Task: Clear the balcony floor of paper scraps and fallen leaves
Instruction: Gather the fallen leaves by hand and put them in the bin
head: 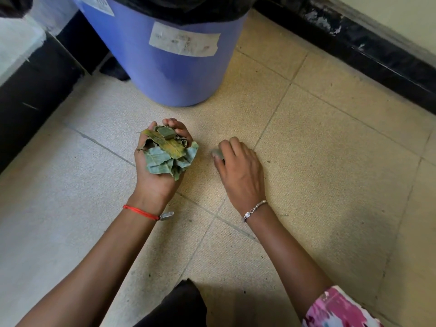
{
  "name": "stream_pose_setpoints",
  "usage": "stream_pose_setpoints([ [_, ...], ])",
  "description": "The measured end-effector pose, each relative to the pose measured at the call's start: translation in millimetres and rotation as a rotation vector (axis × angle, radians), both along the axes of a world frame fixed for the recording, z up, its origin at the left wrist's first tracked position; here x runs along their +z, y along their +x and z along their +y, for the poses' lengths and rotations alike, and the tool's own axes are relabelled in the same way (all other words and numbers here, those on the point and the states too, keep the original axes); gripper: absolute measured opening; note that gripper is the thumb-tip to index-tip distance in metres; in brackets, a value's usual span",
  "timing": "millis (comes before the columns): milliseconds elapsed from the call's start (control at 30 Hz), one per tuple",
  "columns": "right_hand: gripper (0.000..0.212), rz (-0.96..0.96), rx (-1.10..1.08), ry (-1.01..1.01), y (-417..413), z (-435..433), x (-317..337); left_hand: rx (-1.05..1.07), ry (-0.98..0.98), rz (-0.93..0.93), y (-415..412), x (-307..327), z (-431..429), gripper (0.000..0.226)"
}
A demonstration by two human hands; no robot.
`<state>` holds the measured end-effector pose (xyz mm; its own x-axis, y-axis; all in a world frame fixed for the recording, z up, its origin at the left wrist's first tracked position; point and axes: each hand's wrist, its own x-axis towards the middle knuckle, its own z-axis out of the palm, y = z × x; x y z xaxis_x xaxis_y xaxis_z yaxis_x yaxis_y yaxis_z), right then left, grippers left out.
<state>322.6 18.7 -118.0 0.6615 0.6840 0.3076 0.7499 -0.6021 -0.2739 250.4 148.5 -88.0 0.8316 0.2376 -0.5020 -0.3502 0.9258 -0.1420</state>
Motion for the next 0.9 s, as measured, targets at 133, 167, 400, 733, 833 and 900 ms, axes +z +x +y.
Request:
stream_pose_setpoints([
  [133,0.025,0.013,0.061,-0.039,2.4,3.7,2.9,-0.003,0.002,0.014,1.1,-0.6,0.0,0.032],
  [167,0.029,0.014,0.057,-0.046,2.8,4.9,3.7,0.003,0.010,0.022,1.6,0.1,0.8,0.031],
  [400,0.040,-0.045,0.007,-0.085,10.5,14.3,4.2,0.030,-0.006,0.046,0.4,2.9,5.2,0.027],
  [733,0.037,1.113,-0.369,0.622,40.8,13.7,33.0,0.006,0.041,0.175,-2.5,27.8,-11.0,0.029],
  [833,0.040,1.752,-0.544,1.109,51.7,-3.6,62.2,0.068,0.052,0.256,-8.1,51.3,-25.0,0.030],
  [900,0.040,1.884,-0.505,1.246,51.9,-16.6,89.2,0.092,0.036,0.250,-9.2,72.7,-36.6,0.029],
])
